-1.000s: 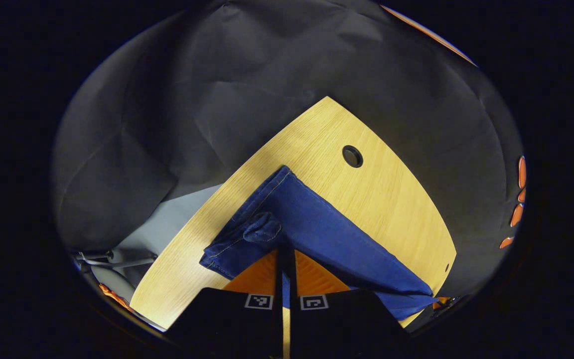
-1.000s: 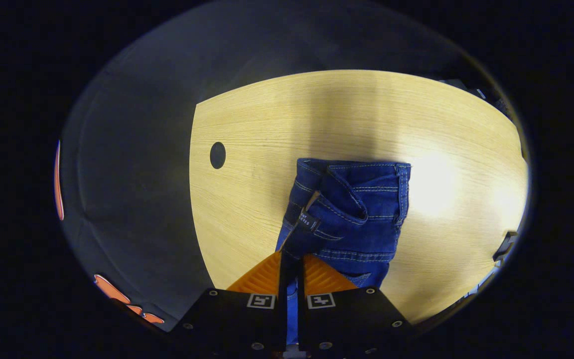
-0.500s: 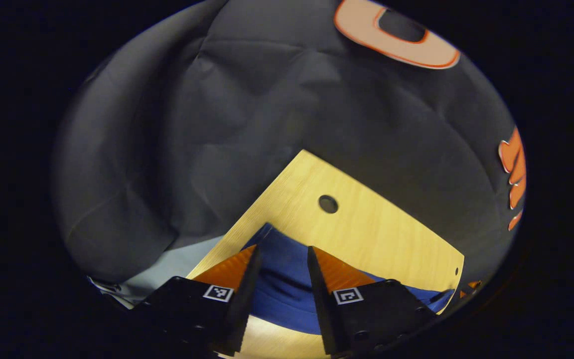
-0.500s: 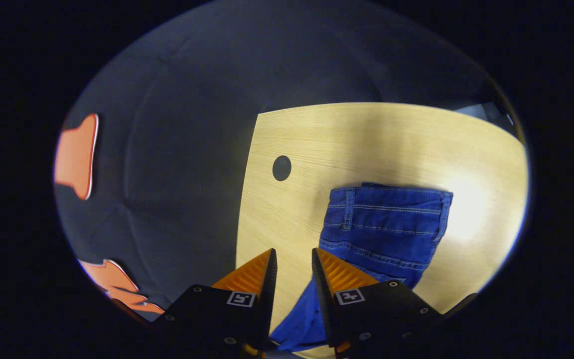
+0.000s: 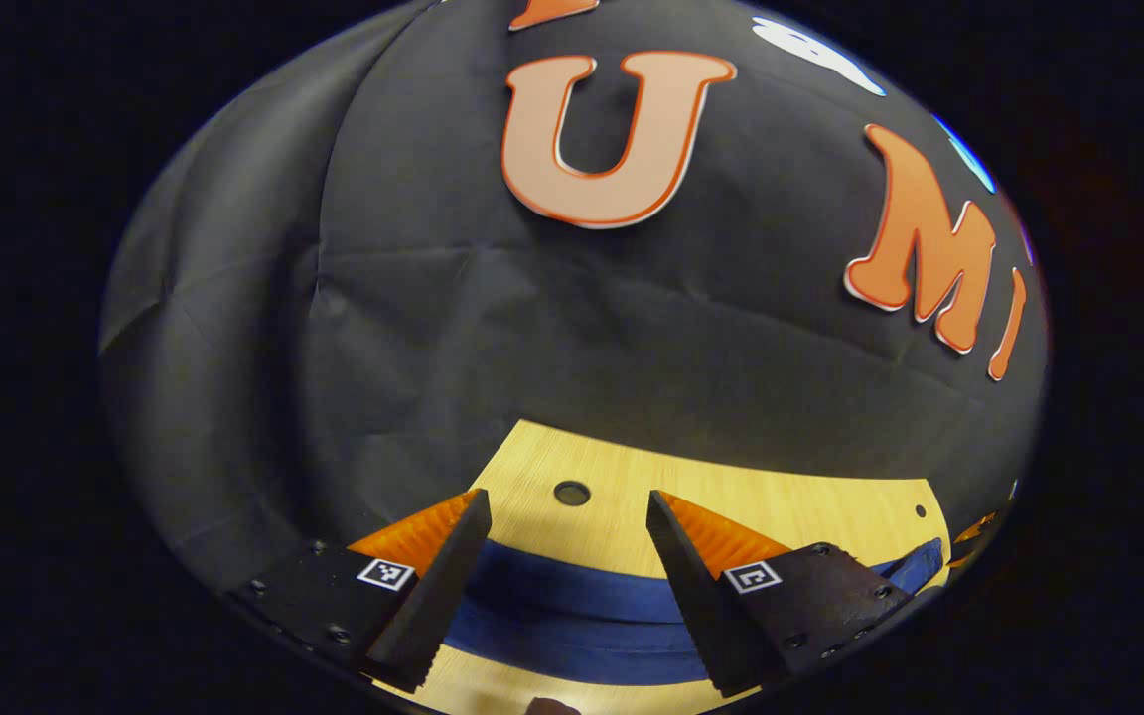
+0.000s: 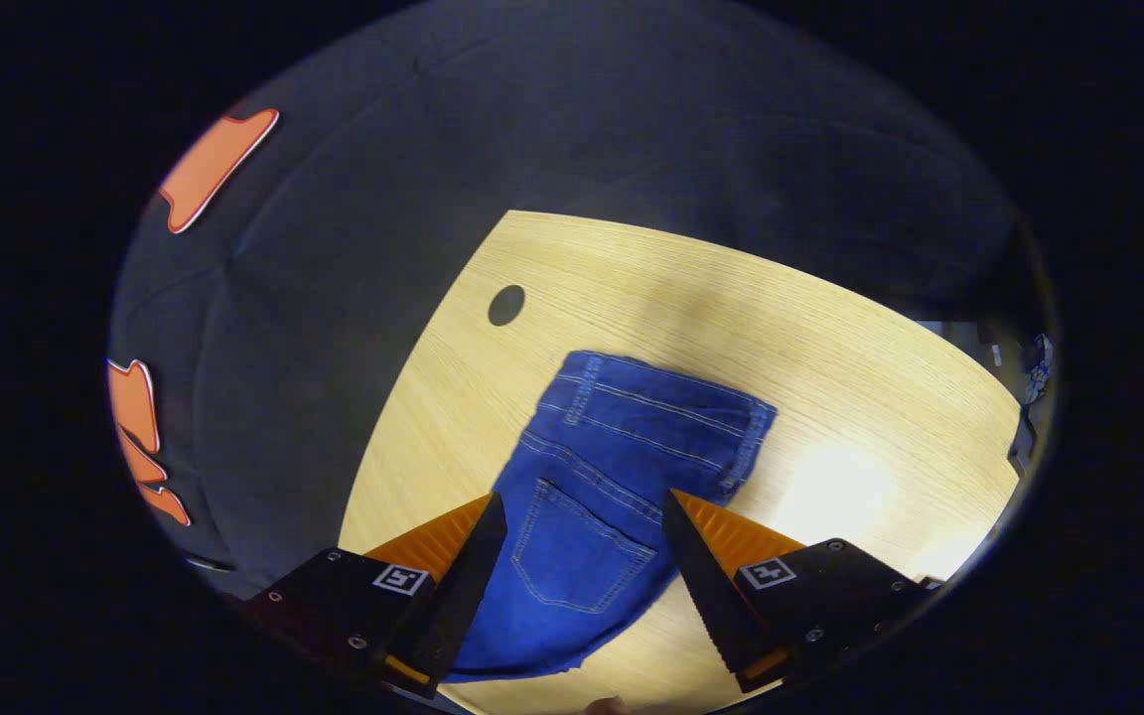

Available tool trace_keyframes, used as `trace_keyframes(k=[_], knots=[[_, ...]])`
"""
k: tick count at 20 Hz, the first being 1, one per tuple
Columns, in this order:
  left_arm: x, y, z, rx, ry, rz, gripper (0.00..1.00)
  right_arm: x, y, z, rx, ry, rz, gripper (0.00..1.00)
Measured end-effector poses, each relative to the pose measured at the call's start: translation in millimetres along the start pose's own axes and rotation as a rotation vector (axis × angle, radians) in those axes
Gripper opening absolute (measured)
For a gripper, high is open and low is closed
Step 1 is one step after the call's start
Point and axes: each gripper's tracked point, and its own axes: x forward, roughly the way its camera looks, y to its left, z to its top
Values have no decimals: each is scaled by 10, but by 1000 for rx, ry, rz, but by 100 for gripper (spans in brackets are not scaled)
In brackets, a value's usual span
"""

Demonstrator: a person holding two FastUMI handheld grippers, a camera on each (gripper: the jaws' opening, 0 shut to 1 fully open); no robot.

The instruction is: Grasp the waist and the cuffs of the jeans and fold them to make the two legs overlap; first hold the waist and fold one-third of the jeans toward the cuffs, then hold the cuffs and fold the remaining one-third in the same direction to finish folding.

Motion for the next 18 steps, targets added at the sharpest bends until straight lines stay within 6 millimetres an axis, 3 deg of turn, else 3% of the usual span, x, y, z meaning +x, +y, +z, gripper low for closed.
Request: trace_keyframes(k=[5, 12, 15, 18], knots=[[-413, -415, 301, 97, -125, -65, 97, 112, -395, -137, -6, 14, -84, 98], [-870, -772, 574, 209, -259, -58, 97, 462, -597, 42, 26, -20, -143, 98], [-995, -977, 626, 203, -276, -89, 96, 579, -601, 146, 27, -57, -149, 98], [-984, -1184, 465, 195, -251, -116, 95, 575, -671, 192, 27, -96, -151, 88]])
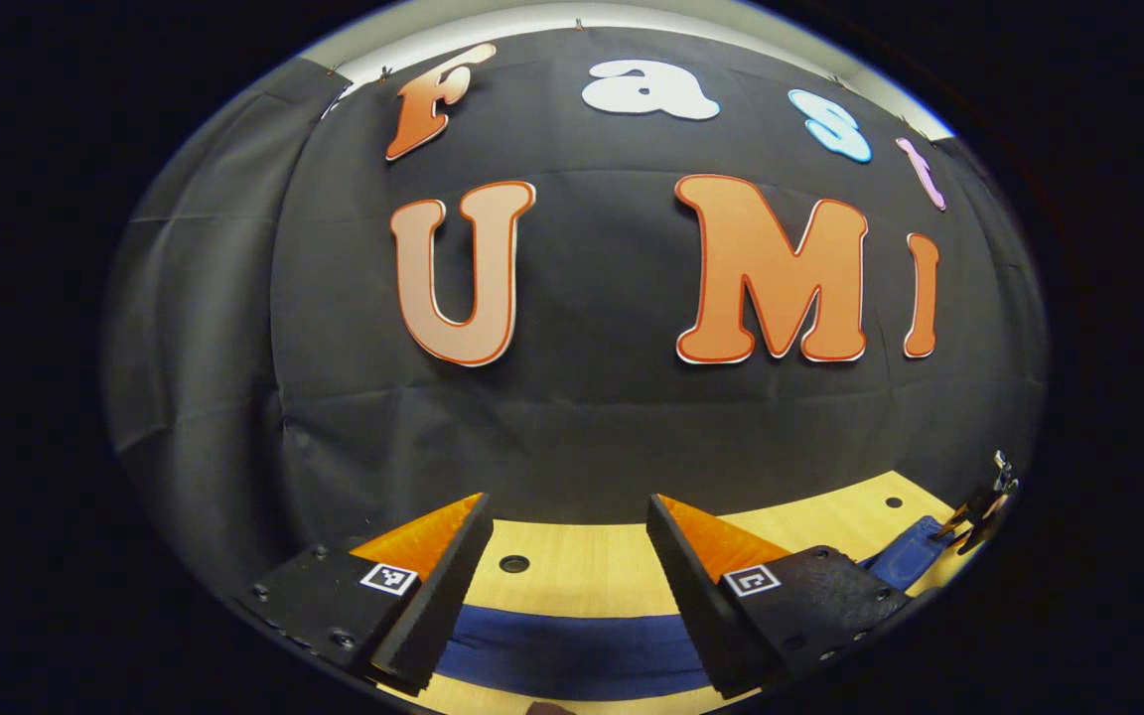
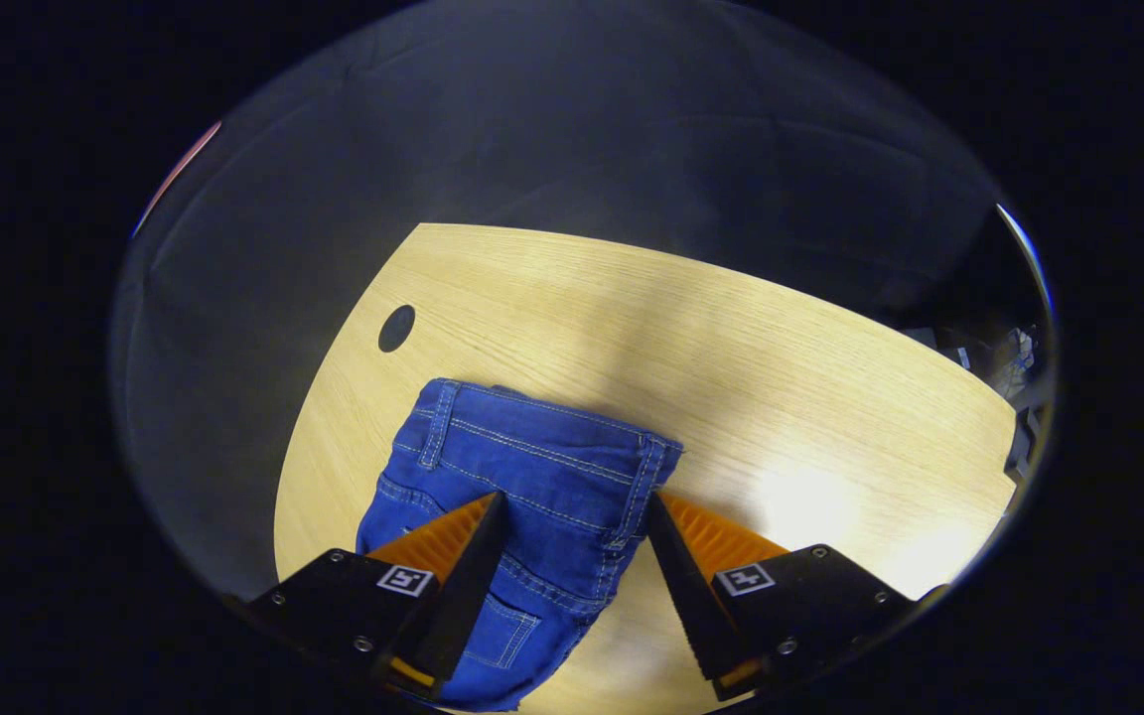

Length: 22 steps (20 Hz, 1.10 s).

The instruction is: Grasp the waist and the cuffs of the jeans and fold them to make the two legs overlap; first hold the waist and fold one-third of the jeans toward the cuffs, then hold the cuffs and fold the remaining one-third in the same direction to finish folding.

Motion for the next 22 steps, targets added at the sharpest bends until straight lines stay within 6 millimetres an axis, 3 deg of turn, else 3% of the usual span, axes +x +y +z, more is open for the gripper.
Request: trace_keyframes(k=[1, 2, 5, 6, 7, 10, 15, 22], knots=[[-3, -27, -66, 8, 15, 0, 95, -2, -35, 25, -17, -12, -4, 84], [-9, -43, -128, 15, 31, -1, 96, 2, -50, 46, -47, -29, -7, 65], [-6, -109, -237, 8, 63, -4, 96, 1, 17, 18, -83, -43, 24, 37], [-11, -93, -259, 6, 66, 1, 96, 6, 49, 21, -44, -51, 29, 17], [-15, -101, -275, 2, 72, 1, 96, 8, 87, -2, -41, -55, 49, 21], [-70, -124, -332, -11, 87, -1, 96, -109, 150, 77, -102, -108, 92, 20], [-90, -118, -479, -38, 109, -16, 96, -740, 612, 129, -228, -214, 186, 20], [-195, 26, -594, -53, 117, -30, 96, -1452, 1161, -215, -449, -294, 289, 20]])
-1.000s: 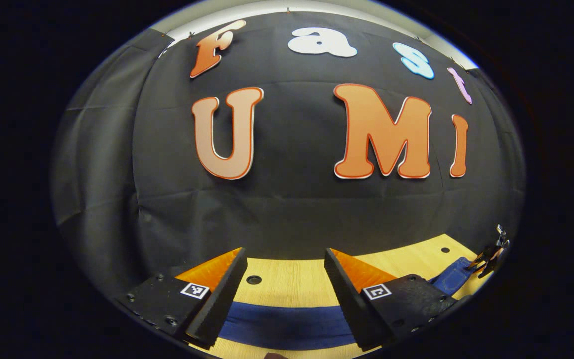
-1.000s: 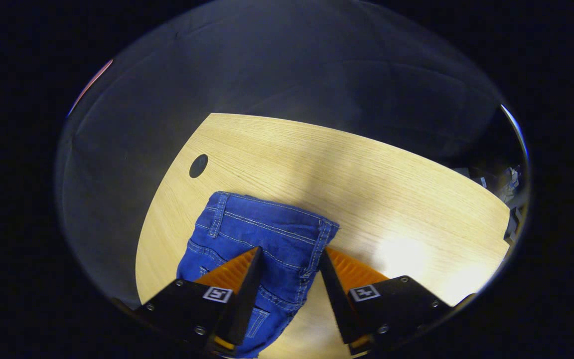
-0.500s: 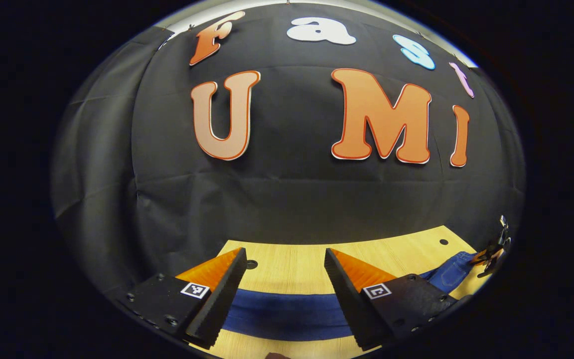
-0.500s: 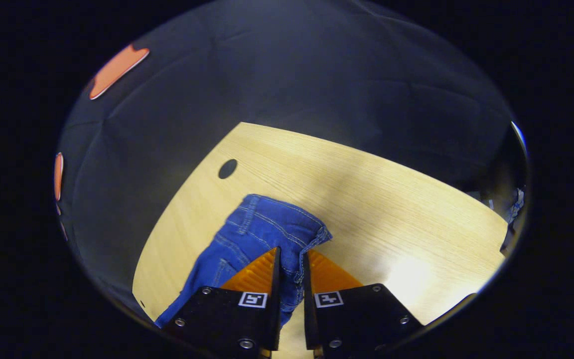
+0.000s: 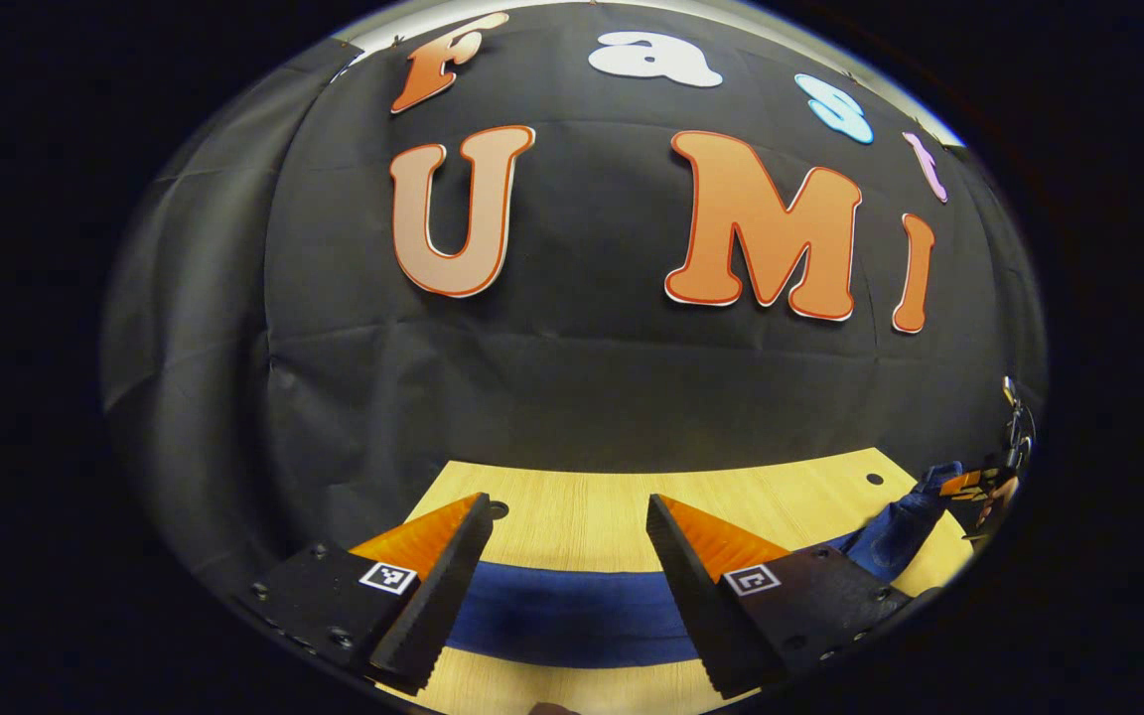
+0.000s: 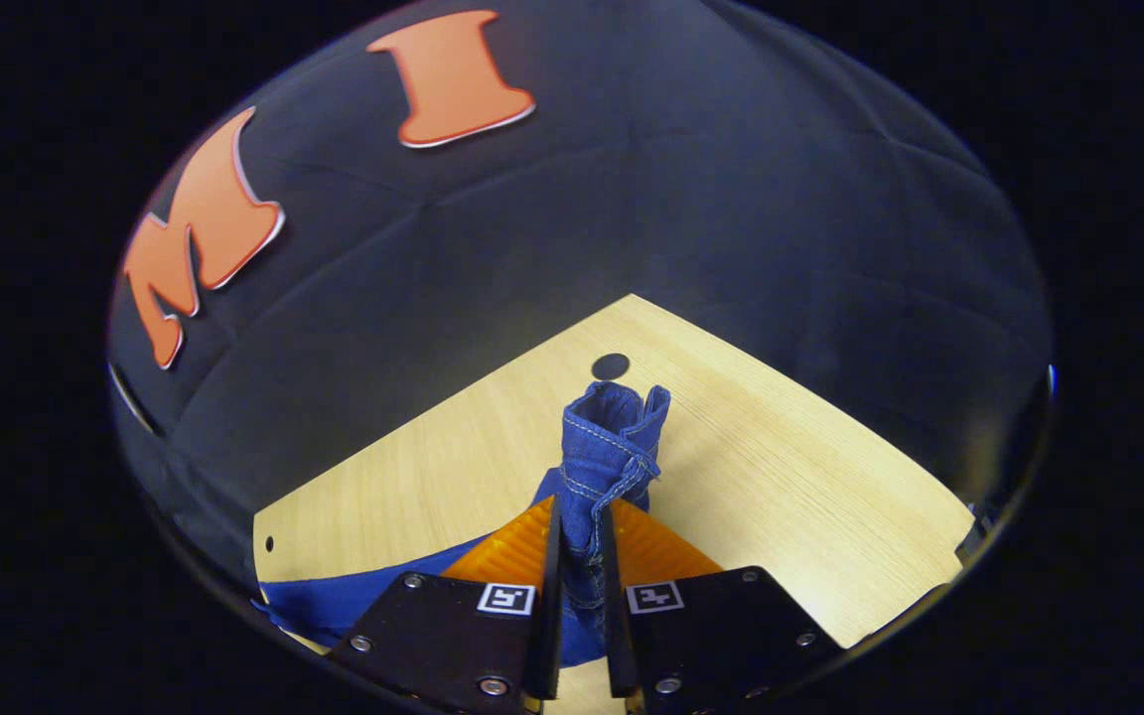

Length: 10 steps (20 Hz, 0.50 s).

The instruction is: Grasp the waist and the cuffs of the jeans and fold them to make the two legs overlap; first hold the waist and fold one-third of the jeans toward the cuffs, then hold the cuffs and fold the remaining one-third in the same direction to finish folding.

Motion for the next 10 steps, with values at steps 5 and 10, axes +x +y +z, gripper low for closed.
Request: trace_keyframes(k=[5, 10], knots=[[-110, 233, -106, -39, 8, -7, 96, -320, 294, -19, -74, -26, 59, 19], [-191, 635, -248, -76, 23, 30, 97, -745, 927, -187, -152, -42, 158, 19]])
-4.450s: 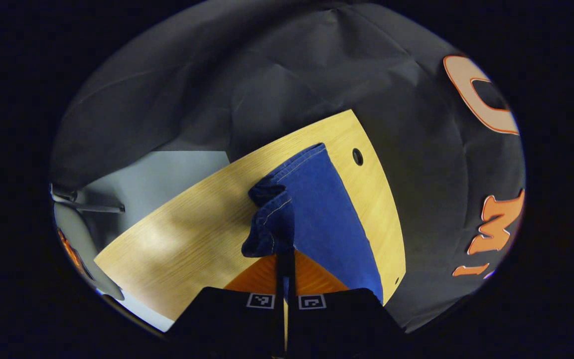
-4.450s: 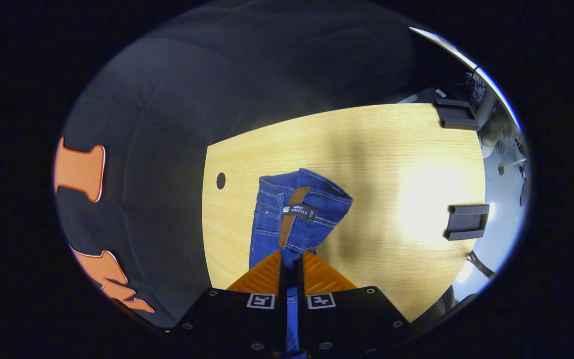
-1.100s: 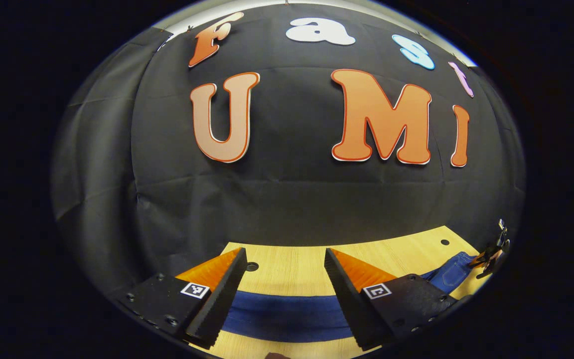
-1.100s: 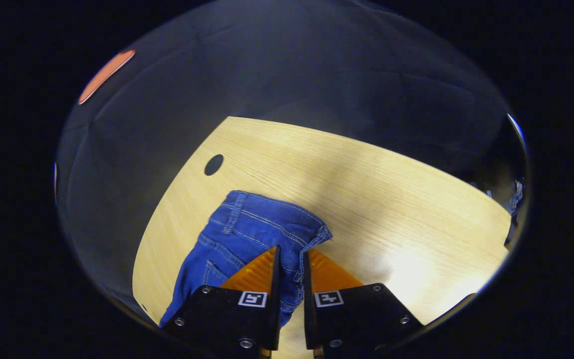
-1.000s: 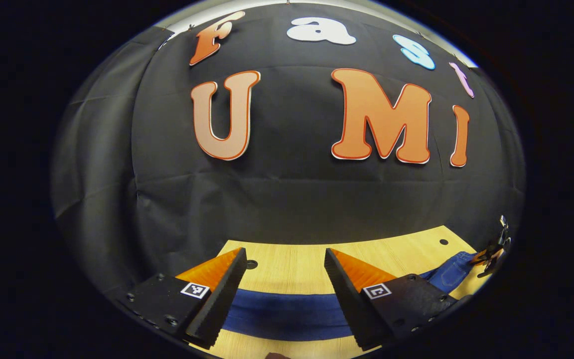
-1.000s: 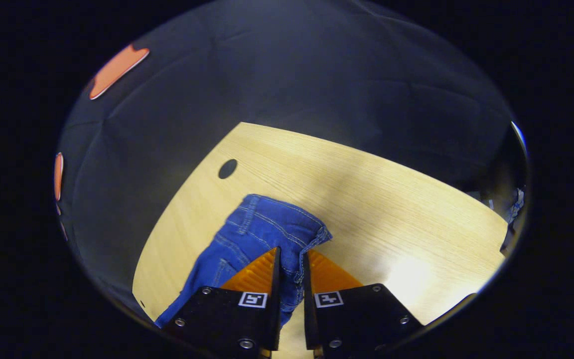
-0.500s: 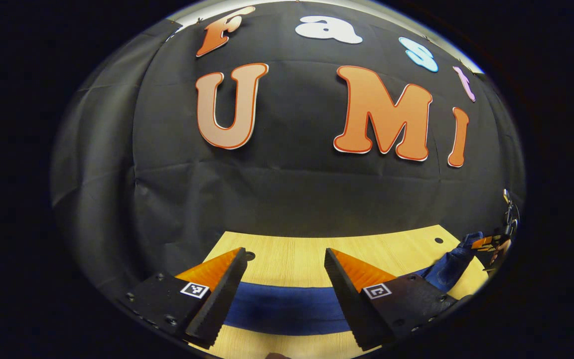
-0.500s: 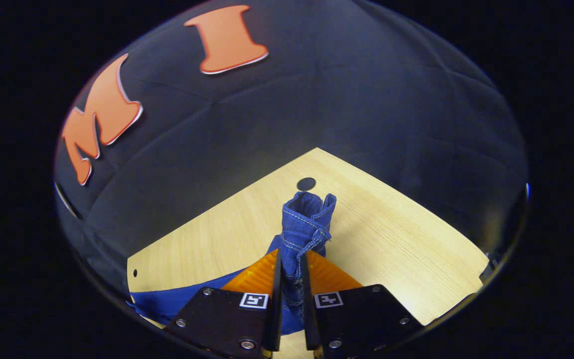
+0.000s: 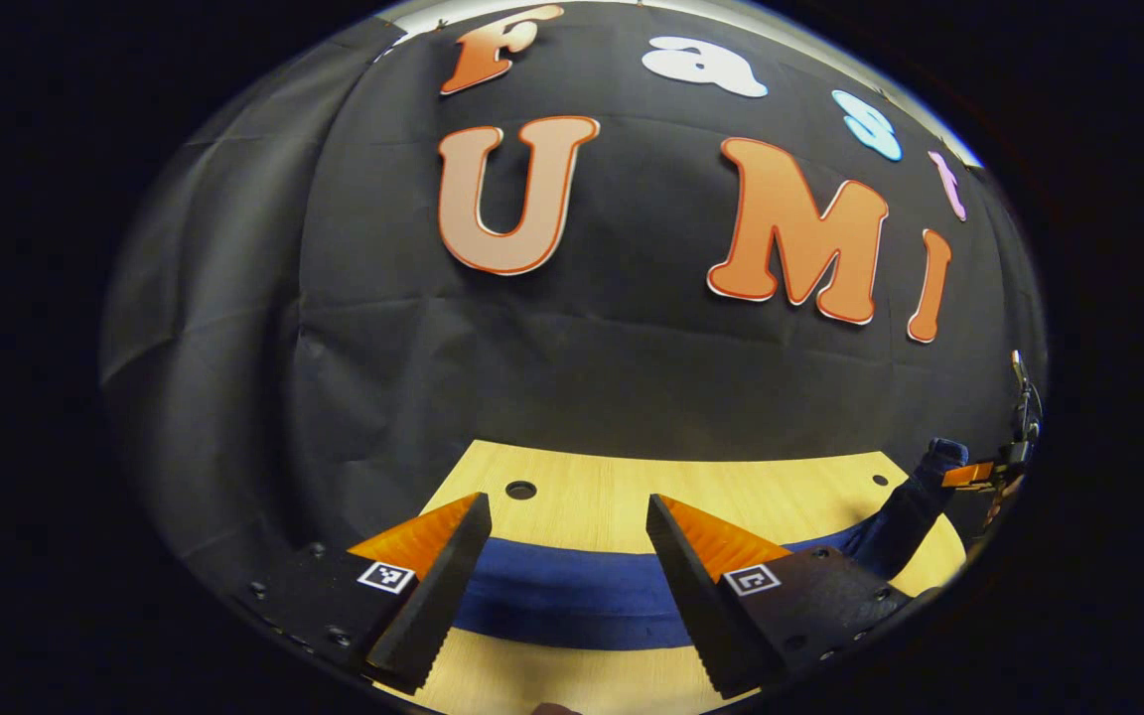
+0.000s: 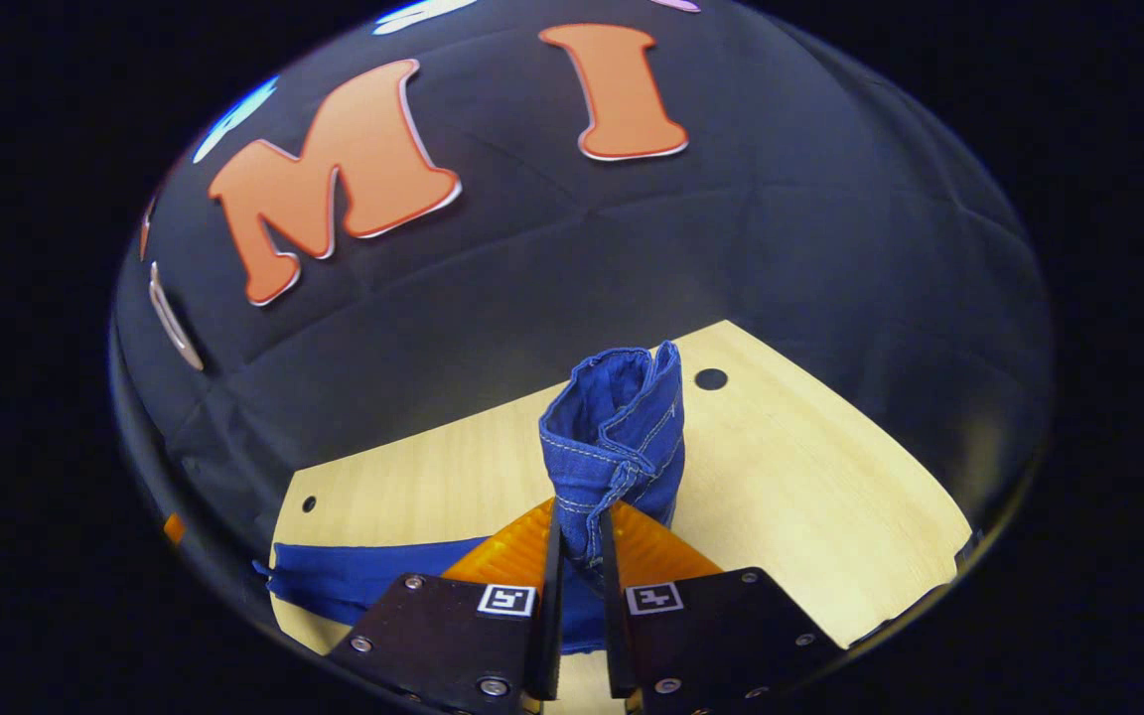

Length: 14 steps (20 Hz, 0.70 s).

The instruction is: Grasp the waist and the cuffs of the jeans and fold them to make the two legs overlap; first hold the waist and fold one-third of the jeans toward the cuffs, then hold the cuffs and fold the remaining one-third in the same direction to finish folding.

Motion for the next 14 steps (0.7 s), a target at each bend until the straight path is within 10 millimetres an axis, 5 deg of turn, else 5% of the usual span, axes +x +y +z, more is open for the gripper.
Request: trace_keyframes(k=[7, 14], knots=[[-87, 545, -252, -48, 34, 62, 97, -114, 1076, -363, -120, 48, 148, 19], [-51, 1028, -620, -109, 113, 126, 97, 57, 1909, -913, -191, 152, 243, 19]])
